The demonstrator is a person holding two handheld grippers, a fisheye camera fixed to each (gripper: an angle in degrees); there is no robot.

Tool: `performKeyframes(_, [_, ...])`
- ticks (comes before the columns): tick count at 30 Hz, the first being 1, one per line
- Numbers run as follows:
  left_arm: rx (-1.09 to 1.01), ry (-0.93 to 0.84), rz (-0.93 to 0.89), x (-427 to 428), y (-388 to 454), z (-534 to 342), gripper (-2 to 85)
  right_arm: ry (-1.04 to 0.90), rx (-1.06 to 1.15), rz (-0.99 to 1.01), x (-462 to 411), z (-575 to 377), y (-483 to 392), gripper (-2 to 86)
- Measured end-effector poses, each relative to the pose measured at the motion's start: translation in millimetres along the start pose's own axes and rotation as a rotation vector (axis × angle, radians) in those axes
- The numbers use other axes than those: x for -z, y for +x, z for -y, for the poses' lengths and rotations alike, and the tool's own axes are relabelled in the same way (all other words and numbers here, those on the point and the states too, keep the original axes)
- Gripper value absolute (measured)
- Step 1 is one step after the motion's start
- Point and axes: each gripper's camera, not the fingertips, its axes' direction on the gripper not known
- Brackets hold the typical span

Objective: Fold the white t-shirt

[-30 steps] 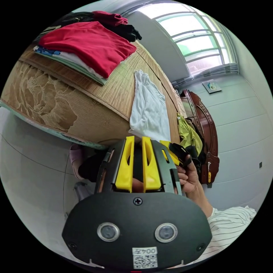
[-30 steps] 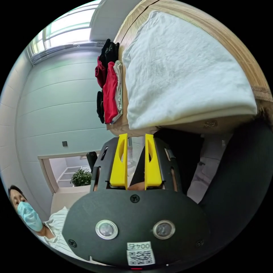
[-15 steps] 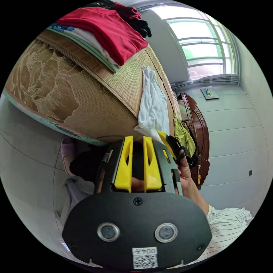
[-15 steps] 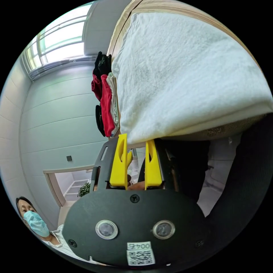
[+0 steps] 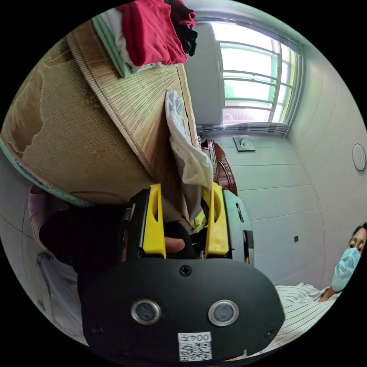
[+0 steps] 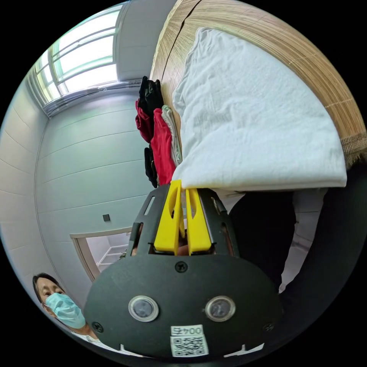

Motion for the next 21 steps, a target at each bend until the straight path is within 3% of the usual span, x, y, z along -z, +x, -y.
performKeyframes(6, [-0.038, 0.053, -0.091, -7.9, 29.9, 0.8, 18.7, 0.004, -0.011, 0.024, -0.9, 5.6, 15.3, 2.2])
performKeyframes(16, [-0.037, 0.086, -0.028, -20.7, 46.7, 10.4, 18.6, -0.01, -0.034, 0.034, -18.0, 15.2, 52.9, 2.4])
performKeyframes(21, [0.004, 0.049, 0.128, -52.3, 73.8, 27.3, 5.7, -0.038, 0.021, 0.009, -27.9, 17.2, 64.1, 3.8])
